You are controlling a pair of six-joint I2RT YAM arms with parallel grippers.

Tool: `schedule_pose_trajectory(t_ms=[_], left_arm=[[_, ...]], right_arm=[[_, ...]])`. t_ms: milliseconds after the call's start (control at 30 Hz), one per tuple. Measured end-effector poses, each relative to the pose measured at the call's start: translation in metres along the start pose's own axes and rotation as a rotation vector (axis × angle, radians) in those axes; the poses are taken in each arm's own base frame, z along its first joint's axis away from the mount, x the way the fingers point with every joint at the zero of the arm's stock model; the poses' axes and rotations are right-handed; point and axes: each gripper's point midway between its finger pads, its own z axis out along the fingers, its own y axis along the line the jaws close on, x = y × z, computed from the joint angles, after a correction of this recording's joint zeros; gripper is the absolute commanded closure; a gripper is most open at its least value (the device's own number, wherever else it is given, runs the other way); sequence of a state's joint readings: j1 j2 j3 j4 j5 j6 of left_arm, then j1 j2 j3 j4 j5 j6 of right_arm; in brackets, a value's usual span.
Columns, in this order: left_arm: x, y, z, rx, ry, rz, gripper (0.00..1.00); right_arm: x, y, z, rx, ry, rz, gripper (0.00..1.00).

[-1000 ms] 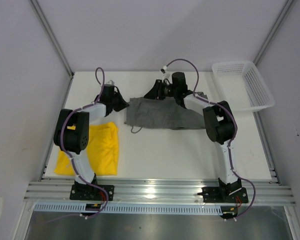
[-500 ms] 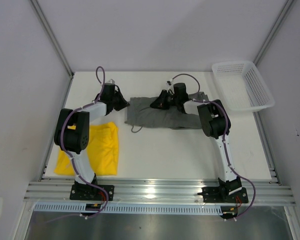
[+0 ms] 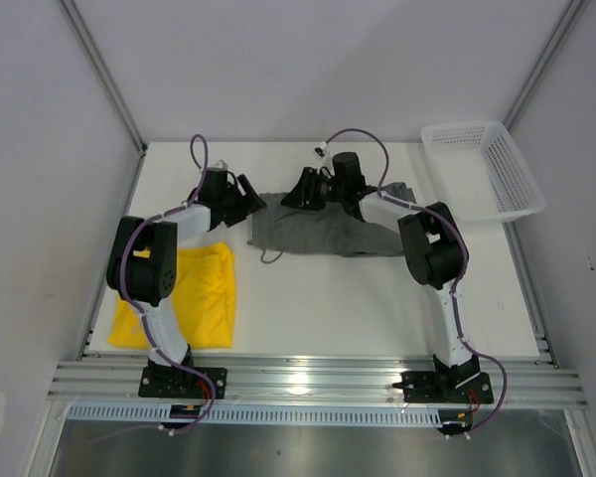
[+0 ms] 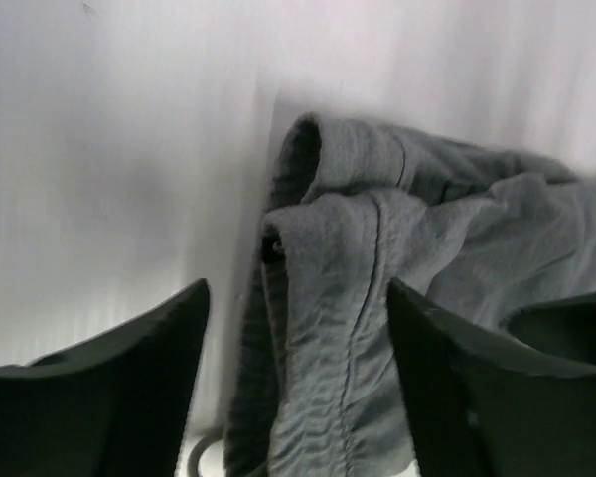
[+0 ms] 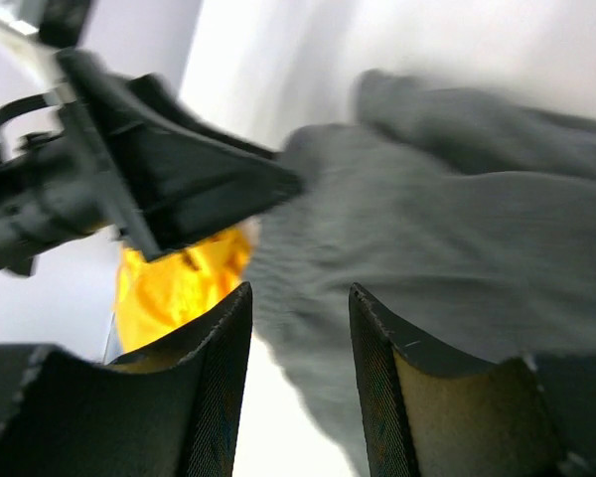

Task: Fold and stack the shorts
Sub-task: Fold the shorts

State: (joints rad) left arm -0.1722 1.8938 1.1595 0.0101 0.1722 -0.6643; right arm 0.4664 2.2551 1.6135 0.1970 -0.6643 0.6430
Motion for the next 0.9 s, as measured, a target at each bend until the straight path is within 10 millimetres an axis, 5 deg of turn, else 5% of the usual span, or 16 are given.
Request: schedule_pose_trajectory(t_ms=[133,333,467,633,900], left_arm=[[0.01,0.009,-0.013,0.01,0.022,-0.021,0.18],[0.014,0.016,-0.044,0.053,0.025,-0.048,0.17],[0.015,0.008,-0.067,0.114,0.012,-0.05,0.17],[0.031,-0.003,-0.07,0.179,0.044,-0.047,0.17],[0.083,-0.027,-0.067,0.224,0.147,-0.023,0.17]], right_arm=[[0.022,0.035,0.008,-0.07,0.048,-0.033,0.55],[0.065,0.046,0.023,-0.096,0.136,-0.012,0.69],[0.076,0.017,0.027,-0.036,0.145,0.042,0.84],[0.087,-0.038,0.013,0.117,0.151,0.144,0.94],[0.07,-0.067,-0.017,0.22,0.118,0.206,0.94]])
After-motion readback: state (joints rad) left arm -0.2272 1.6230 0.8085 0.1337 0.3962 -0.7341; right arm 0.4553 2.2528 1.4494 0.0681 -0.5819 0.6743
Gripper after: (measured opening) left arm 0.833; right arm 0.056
